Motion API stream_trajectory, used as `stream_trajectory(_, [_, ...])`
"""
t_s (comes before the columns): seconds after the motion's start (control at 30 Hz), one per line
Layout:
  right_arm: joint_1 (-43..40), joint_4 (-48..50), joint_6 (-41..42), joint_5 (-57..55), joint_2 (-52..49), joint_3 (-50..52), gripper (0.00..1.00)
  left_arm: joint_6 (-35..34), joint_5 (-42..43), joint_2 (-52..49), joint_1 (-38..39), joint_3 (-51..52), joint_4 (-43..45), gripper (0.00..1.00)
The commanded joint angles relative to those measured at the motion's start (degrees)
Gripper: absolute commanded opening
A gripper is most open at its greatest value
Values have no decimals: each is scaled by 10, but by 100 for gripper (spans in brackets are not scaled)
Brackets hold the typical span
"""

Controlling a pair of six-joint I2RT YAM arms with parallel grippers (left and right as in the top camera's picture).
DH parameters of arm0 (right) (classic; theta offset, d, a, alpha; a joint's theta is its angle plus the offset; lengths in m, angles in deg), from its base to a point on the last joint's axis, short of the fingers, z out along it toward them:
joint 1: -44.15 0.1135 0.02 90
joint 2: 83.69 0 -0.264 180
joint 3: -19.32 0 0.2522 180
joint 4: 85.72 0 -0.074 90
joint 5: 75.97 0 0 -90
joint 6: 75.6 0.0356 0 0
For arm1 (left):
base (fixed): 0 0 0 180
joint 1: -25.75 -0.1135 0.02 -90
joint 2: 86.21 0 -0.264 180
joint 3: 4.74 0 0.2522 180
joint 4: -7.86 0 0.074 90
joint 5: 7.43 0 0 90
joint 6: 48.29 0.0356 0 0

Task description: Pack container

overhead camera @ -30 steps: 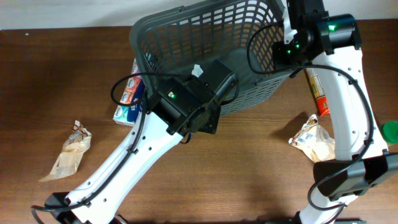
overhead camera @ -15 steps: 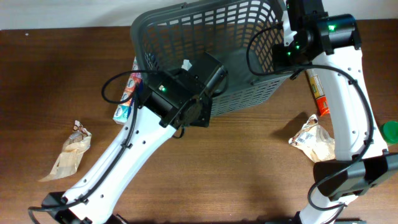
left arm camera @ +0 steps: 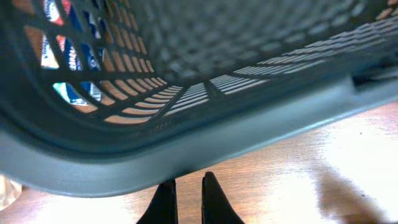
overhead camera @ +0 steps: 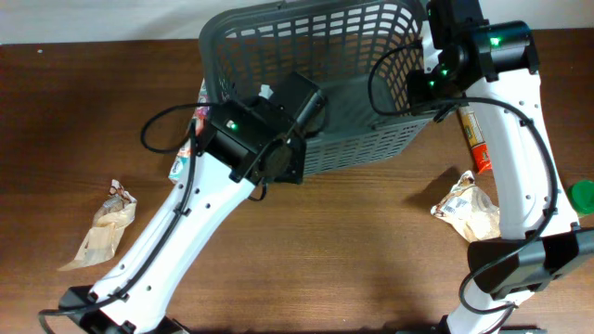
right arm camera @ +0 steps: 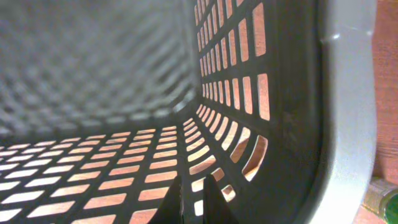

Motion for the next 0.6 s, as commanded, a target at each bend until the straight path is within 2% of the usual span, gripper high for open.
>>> stream_trajectory(0.0, [0,-11,-4,1,-4,2,4,8,-9,-10,-19,5,-1,2])
stream_trajectory(0.57, [0,-40,-4,10,-4,2,4,29,-13,-10,-55,5,0,2])
